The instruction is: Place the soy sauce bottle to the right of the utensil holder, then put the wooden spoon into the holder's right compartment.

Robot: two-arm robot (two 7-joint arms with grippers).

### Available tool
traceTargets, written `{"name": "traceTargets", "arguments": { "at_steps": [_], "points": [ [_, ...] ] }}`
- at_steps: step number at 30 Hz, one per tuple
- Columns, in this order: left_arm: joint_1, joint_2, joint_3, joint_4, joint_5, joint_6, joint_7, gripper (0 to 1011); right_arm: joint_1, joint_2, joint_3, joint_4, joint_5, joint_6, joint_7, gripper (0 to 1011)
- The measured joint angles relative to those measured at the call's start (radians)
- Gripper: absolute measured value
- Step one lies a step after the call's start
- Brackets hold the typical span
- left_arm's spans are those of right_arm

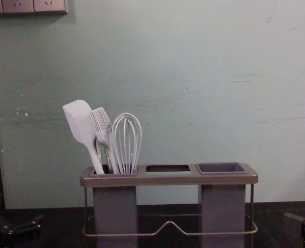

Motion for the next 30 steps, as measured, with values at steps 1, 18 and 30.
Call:
{"name": "traceTargets", "arguments": {
  "at_steps": [1, 18, 30],
  "points": [
    [0.0, 0.0, 0.0, 0.0, 0.0, 0.0, 0.0, 1005, -0.001, -0.003, 0.002, 0.0, -0.004, 0.0, 0.001, 1004],
    [0.0, 0.0, 0.0, 0.0, 0.0, 0.0, 0.0, 1005, -0.022, -0.029, 0.04, -0.01, -0.016, 0.006, 0.036, 1000],
    [0.0, 0.0, 0.0, 0.0, 0.0, 0.0, 0.0, 1005, -0.044, -0.036, 0.068, -0.034, -0.022, 0.04, 0.061, 711]
  ]
}}
